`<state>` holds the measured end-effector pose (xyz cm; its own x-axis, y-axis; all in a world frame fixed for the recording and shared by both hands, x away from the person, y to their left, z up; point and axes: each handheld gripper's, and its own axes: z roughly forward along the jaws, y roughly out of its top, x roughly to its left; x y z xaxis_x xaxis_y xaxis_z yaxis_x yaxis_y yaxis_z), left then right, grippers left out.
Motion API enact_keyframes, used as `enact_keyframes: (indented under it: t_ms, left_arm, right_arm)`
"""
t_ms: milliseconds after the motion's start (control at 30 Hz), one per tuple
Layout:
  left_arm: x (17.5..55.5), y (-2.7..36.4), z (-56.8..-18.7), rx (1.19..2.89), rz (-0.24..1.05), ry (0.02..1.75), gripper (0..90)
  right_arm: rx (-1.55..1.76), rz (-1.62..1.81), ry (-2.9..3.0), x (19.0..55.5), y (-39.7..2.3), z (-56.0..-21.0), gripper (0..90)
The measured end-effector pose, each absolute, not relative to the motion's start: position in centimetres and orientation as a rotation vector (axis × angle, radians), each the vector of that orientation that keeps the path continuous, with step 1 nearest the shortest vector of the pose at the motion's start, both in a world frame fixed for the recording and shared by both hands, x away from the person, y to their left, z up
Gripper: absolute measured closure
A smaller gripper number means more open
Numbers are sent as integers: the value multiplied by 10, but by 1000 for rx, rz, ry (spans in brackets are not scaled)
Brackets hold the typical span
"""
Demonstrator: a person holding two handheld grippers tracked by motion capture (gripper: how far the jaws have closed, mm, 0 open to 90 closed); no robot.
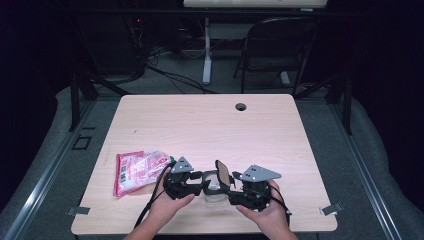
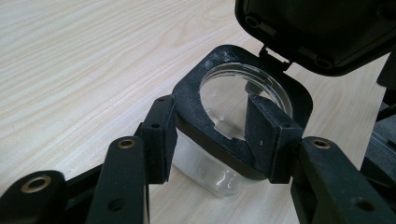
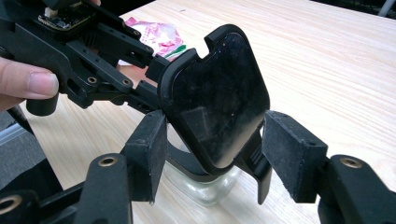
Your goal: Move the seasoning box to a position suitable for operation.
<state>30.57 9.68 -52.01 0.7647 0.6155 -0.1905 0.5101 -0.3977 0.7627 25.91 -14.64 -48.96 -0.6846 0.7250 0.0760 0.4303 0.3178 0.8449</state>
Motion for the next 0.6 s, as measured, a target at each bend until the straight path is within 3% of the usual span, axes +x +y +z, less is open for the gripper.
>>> enact_keyframes:
  t_ms: [600]
  left_arm:
    - [306,95,-519,2086,162,836,559]
  right_arm:
    - [1135,1313,2222,253,-179,-484,465]
